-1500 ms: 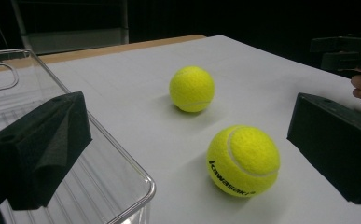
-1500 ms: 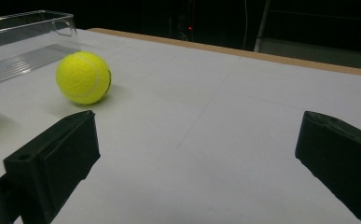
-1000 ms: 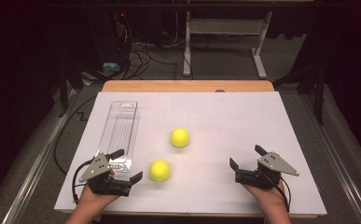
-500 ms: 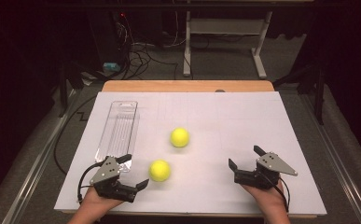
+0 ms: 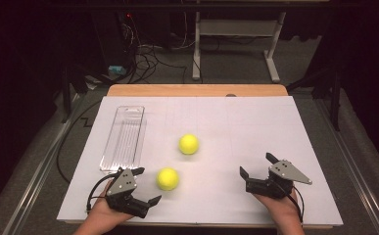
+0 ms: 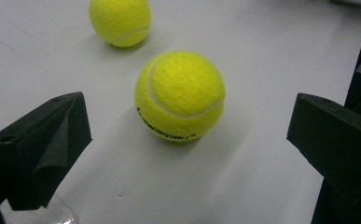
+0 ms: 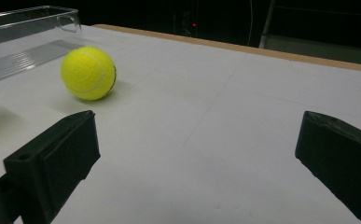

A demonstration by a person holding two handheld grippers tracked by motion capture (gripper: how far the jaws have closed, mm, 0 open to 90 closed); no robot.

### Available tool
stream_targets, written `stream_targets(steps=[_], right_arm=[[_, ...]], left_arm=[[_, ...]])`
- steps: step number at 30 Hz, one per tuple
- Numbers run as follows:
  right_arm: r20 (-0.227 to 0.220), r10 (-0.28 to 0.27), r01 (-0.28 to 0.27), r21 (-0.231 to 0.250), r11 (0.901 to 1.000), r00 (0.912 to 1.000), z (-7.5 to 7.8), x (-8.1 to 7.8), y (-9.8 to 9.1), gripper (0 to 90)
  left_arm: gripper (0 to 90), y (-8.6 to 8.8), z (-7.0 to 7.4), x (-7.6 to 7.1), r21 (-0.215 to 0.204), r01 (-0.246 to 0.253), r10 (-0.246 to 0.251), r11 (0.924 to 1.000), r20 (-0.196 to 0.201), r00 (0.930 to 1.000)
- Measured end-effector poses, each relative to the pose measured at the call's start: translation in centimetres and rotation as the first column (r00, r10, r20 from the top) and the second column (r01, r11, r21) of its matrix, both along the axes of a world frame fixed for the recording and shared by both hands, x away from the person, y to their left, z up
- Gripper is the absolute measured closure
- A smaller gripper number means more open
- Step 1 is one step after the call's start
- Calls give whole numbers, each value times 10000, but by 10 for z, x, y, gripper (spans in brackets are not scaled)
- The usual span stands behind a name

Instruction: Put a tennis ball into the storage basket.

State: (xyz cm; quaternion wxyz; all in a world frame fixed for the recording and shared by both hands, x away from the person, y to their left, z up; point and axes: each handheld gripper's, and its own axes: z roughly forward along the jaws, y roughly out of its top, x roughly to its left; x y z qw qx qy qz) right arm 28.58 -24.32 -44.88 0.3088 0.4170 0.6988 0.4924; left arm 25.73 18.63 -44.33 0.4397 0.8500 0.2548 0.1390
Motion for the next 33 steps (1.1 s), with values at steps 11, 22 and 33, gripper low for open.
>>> stream_targets(steps=[11,22,33], right_arm=[[-20,16,-16,-9,10000,10000,0,0,0,0],[-8,23,-23,-48,10000,10000,0,0,1,0],[-131,-22,22,19,10000,9999,-3,2,-2,0]], left_arm=[[2,-8,-8,2,599,162,-115,9981,-785,9968],[1,-13,-15,5,1184,356,-192,9923,-1369,9904],[0,-15,-17,8,1433,351,-93,9891,-1770,9842]])
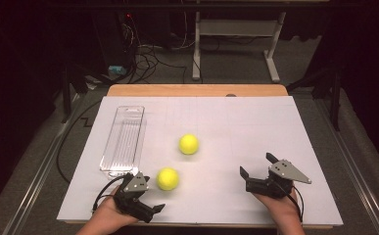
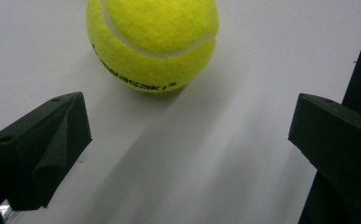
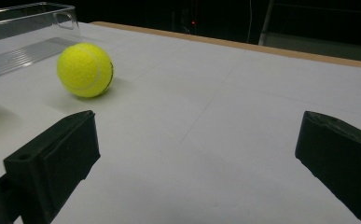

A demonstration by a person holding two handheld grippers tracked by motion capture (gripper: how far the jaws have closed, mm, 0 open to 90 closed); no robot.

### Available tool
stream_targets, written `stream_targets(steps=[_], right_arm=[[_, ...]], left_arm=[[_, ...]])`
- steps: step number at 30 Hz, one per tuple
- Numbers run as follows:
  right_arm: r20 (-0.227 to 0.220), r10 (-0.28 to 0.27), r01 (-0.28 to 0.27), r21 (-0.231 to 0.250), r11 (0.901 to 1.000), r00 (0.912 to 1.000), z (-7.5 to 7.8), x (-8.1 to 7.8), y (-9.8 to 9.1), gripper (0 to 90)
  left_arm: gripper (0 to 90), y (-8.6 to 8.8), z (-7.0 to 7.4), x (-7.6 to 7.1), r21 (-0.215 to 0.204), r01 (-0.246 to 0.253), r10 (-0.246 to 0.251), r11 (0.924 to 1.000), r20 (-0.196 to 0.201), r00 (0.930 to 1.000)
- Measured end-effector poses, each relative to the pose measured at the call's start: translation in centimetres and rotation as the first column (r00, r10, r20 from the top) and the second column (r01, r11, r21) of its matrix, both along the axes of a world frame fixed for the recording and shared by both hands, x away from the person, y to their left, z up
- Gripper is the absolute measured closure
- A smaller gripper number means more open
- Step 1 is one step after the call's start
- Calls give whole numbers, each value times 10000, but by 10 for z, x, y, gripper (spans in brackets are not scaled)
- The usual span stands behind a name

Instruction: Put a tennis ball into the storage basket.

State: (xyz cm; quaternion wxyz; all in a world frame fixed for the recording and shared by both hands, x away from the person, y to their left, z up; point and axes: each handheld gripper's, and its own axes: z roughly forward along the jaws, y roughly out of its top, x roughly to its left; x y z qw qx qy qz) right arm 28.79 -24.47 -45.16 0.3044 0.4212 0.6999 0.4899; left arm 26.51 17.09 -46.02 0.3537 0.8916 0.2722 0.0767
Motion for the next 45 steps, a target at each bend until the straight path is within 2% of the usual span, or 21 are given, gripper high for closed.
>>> stream_targets(steps=[3,7,13,18,24,28,32,37,41,43,45], right_arm=[[-111,0,0,-37,10000,9999,-2,1,-3,0],[-7,-9,9,36,10000,10000,-2,0,-5,0],[71,122,-121,-84,9999,9999,-1,-2,-3,0],[82,136,-135,-84,9999,9999,-1,-3,-2,0],[126,222,-220,-125,9997,9997,0,-4,-1,0],[153,253,-251,-146,9996,9996,0,-4,-1,0],[157,249,-247,-139,9996,9996,0,-5,-1,0],[152,282,-280,-144,9995,9995,0,-6,0,0],[165,329,-326,-153,9994,9993,0,-6,0,0],[157,331,-329,-142,9994,9993,0,-6,0,0],[167,340,-338,-143,9993,9993,0,-6,0,0]], left_arm=[[0,-2,1,1,89,-32,33,10000,-115,9999],[0,-5,4,3,66,-26,29,10000,-422,9991],[1,-10,9,7,291,-28,49,9996,-724,9974],[4,-14,13,11,799,53,19,9968,-896,9960],[4,-20,17,15,1421,110,51,9898,-1122,9937],[4,-24,19,17,2021,262,-3,9790,-1269,9919],[4,-27,21,18,2358,374,-34,9711,-1430,9897],[4,-33,23,20,3004,590,-111,9520,-1589,9872],[5,-35,27,22,3250,717,-167,9430,-1690,9855],[5,-36,29,23,3441,835,-248,9352,-1715,9849],[5,-37,32,24,3511,897,-256,9320,-1830,9828]])
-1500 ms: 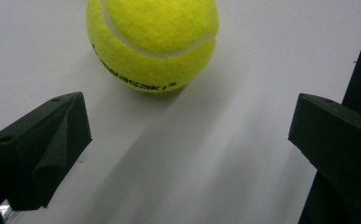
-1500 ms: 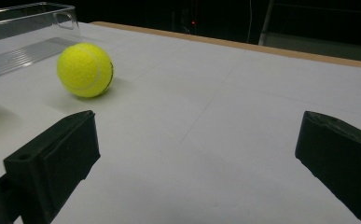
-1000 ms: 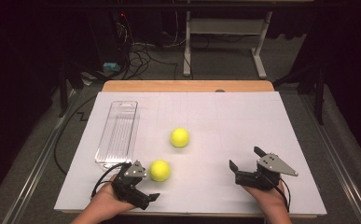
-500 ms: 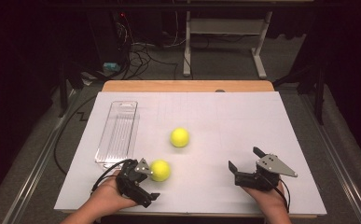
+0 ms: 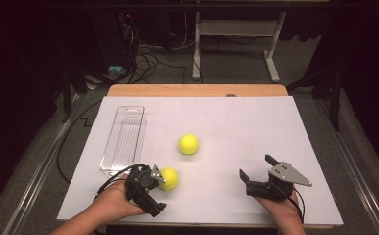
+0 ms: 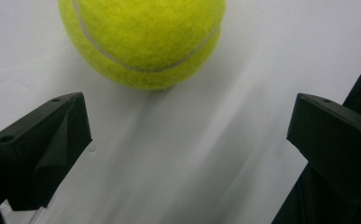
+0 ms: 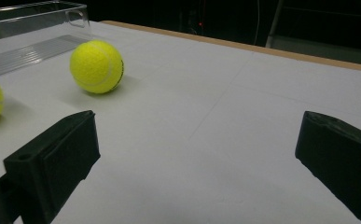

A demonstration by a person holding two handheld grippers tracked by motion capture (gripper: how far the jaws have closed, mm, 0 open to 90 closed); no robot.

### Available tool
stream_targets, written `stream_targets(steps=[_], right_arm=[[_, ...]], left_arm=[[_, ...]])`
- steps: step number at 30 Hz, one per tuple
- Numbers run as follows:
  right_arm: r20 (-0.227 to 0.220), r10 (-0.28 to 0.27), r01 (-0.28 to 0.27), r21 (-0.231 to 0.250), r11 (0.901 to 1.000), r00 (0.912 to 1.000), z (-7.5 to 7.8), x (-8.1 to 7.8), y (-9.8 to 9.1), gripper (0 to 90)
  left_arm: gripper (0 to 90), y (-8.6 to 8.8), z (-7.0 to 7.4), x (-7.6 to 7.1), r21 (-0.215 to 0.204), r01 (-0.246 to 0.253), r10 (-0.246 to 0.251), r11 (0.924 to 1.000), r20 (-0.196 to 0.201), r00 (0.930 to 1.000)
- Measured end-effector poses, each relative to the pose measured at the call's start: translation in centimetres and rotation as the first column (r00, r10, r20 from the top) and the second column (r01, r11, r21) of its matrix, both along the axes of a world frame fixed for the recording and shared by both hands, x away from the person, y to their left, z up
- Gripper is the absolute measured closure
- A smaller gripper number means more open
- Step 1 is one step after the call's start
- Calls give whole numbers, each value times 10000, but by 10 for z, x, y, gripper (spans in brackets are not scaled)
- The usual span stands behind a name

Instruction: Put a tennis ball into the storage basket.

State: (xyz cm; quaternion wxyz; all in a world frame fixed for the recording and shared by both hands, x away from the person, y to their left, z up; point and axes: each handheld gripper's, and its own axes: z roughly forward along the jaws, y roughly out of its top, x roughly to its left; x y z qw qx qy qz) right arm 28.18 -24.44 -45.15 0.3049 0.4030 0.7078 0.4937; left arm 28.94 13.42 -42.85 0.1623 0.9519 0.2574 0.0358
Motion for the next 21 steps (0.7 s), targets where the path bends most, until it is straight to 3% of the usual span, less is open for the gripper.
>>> stream_targets(steps=[14,21], right_arm=[[15,41,-41,-9,10000,10000,0,0,0,0],[15,42,-42,8,10000,10000,0,0,0,0]], left_arm=[[5,-10,16,10,848,553,-522,9949,-379,9979],[5,-15,19,16,1023,635,-586,9927,-502,9970]])
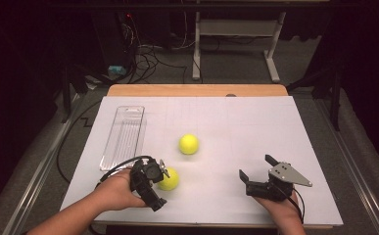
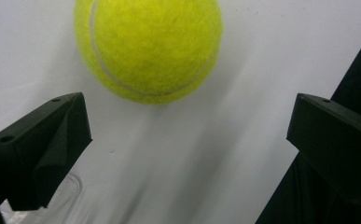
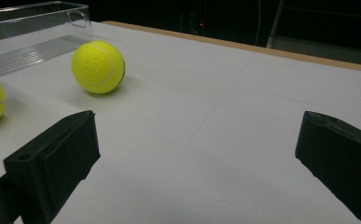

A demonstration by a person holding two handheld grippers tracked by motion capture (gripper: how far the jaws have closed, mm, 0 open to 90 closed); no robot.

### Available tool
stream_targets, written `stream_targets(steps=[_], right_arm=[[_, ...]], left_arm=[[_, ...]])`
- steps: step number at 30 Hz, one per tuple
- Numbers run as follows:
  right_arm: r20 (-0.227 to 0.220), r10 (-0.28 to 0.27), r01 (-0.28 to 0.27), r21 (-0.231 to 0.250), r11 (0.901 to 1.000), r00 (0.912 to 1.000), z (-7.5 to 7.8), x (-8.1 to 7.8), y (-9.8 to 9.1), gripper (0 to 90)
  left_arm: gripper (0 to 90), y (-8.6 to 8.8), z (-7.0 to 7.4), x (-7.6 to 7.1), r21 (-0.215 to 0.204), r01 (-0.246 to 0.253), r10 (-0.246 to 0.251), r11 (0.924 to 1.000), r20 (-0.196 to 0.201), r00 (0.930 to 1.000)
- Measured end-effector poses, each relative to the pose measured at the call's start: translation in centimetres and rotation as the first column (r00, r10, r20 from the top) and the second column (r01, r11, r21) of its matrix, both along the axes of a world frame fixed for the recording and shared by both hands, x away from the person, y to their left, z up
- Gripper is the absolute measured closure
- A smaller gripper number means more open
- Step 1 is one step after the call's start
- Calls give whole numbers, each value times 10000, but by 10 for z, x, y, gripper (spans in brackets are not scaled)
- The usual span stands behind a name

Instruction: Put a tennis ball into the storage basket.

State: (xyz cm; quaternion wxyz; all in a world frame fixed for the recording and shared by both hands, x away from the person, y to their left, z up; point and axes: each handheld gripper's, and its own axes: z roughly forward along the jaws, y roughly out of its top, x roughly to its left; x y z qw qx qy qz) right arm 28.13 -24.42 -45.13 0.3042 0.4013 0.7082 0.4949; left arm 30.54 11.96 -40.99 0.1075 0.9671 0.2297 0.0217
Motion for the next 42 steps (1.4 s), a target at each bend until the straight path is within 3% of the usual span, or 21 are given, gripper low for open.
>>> stream_targets(steps=[27,42], right_arm=[[-14,-42,42,36,10000,10000,1,-1,0,0],[57,12,-12,34,10000,10000,1,-1,-1,0]], left_arm=[[8,-7,22,27,-482,135,-156,9987,-433,9989],[7,-15,12,42,-437,-123,84,9990,-886,9960]])
